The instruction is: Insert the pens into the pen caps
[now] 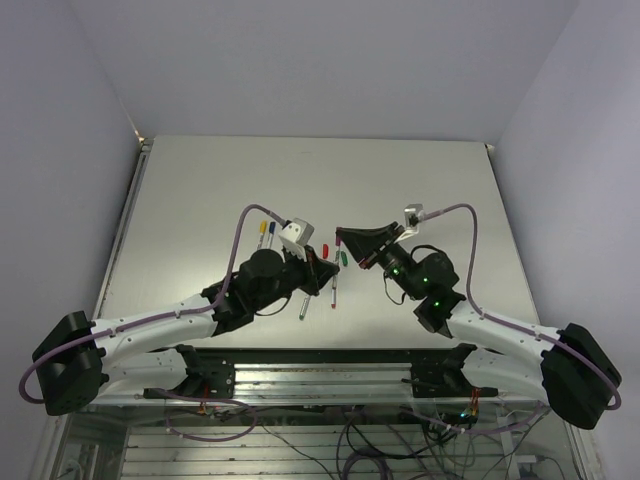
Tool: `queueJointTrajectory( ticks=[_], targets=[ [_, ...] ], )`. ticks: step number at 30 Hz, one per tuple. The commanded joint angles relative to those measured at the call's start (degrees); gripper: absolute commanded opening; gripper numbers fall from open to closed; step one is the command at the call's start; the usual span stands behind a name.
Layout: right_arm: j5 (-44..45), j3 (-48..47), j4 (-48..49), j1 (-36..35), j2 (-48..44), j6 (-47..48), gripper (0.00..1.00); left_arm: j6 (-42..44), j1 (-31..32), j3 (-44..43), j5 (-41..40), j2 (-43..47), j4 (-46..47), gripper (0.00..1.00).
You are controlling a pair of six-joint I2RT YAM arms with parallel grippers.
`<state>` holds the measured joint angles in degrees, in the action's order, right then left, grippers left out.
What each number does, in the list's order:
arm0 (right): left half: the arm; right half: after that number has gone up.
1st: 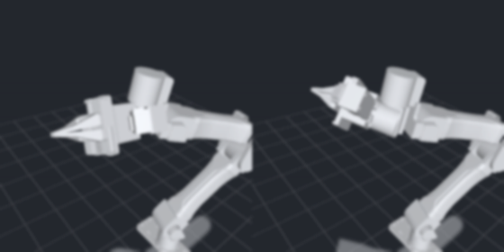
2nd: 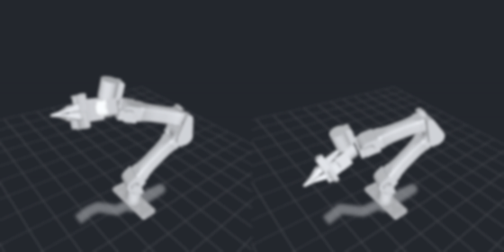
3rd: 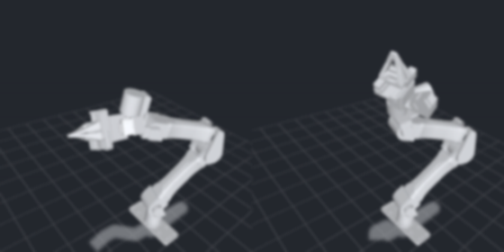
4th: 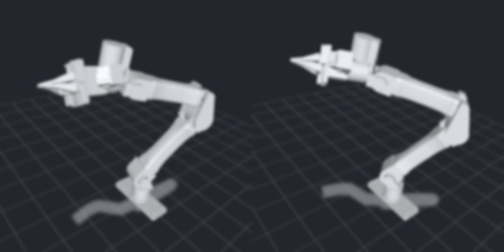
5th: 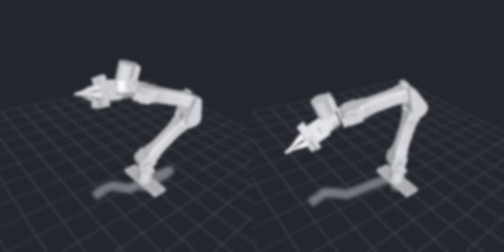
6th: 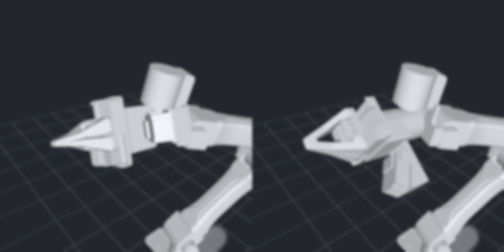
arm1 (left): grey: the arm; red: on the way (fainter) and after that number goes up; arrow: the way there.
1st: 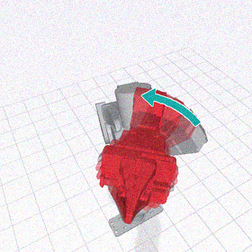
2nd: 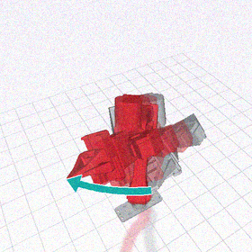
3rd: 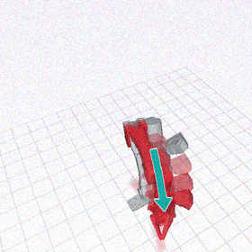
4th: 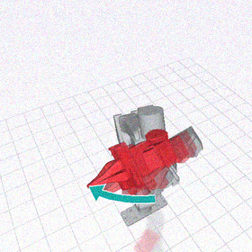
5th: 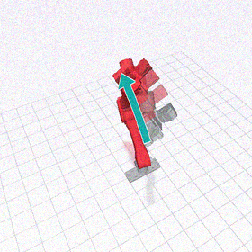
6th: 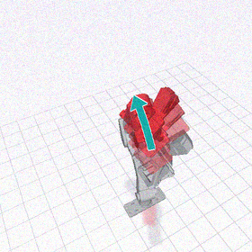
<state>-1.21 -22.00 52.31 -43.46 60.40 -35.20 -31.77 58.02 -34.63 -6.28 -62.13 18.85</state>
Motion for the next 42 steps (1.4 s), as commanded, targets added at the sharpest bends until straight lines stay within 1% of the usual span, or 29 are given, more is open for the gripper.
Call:
queueJointTrajectory(
  ticks=[1,7,16,24,29,32,35,38,40,42],
  targets=[
    [-2.39,-0.69,-13.33,-2.99,2.15,4.25,0.00,3.41,-0.17,-4.67,-5.55,2.07,7.26,0.07],
    [-0.56,-2.08,-17.77,-5.98,3.81,5.94,0.00,5.91,-0.18,-6.00,-9.71,2.35,6.38,0.07],
    [-0.24,-1.64,-19.07,-6.76,5.06,4.41,0.00,8.57,-0.19,-5.56,-15.82,4.94,7.99,0.07],
    [-1.05,-3.30,-18.74,-8.03,8.66,4.57,0.00,9.14,-0.27,-6.29,-15.32,4.26,7.92,0.07],
    [2.08,-5.03,-19.51,-8.53,8.20,6.10,0.00,8.91,-0.28,-5.86,-15.07,3.97,4.52,0.07],
    [5.03,-7.22,-21.02,-8.49,6.83,8.27,0.17,8.48,-0.23,-5.74,-14.73,2.52,0.58,0.07],
    [9.54,-10.27,-23.28,-8.50,5.11,10.38,0.25,7.60,-0.27,-4.11,-14.76,0.86,-1.49,0.07],
    [14.52,-12.87,-25.17,-8.51,2.73,11.57,0.40,6.85,-0.26,-2.35,-14.66,-1.15,-2.86,0.07],
    [16.97,-13.81,-25.37,-8.54,0.80,12.42,0.45,6.42,-0.23,-1.67,-14.74,-2.55,-3.95,0.07],
    [18.61,-14.08,-25.25,-8.48,-1.34,13.54,0.47,6.48,-0.27,-1.27,-15.20,-4.16,-5.11,0.07]
  ],
)
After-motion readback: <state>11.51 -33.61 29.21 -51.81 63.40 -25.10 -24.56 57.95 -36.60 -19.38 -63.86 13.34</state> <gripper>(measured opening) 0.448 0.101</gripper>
